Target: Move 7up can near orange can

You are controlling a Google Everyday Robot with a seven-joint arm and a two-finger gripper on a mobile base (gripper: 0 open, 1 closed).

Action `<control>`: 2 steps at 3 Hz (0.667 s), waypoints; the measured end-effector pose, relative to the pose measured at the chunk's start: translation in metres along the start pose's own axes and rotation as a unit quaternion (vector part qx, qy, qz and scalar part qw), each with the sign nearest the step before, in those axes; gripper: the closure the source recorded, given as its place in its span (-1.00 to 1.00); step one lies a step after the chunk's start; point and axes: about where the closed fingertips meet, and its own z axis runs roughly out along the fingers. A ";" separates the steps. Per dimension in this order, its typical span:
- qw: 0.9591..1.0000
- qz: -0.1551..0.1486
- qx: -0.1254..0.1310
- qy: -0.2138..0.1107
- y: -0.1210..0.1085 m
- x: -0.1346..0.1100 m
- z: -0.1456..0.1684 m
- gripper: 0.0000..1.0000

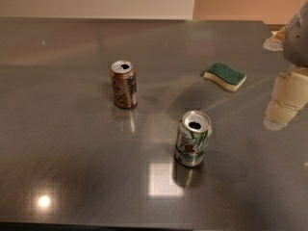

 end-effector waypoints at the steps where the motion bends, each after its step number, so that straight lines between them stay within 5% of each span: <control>1: 1.000 0.000 0.000 0.000 0.000 0.000 0.000 -1.00; 2: 0.999 -0.020 -0.019 -0.025 0.002 -0.007 0.003 -1.00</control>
Offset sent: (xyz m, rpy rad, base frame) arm -0.0016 0.0199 -0.0089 0.1260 0.0773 0.1701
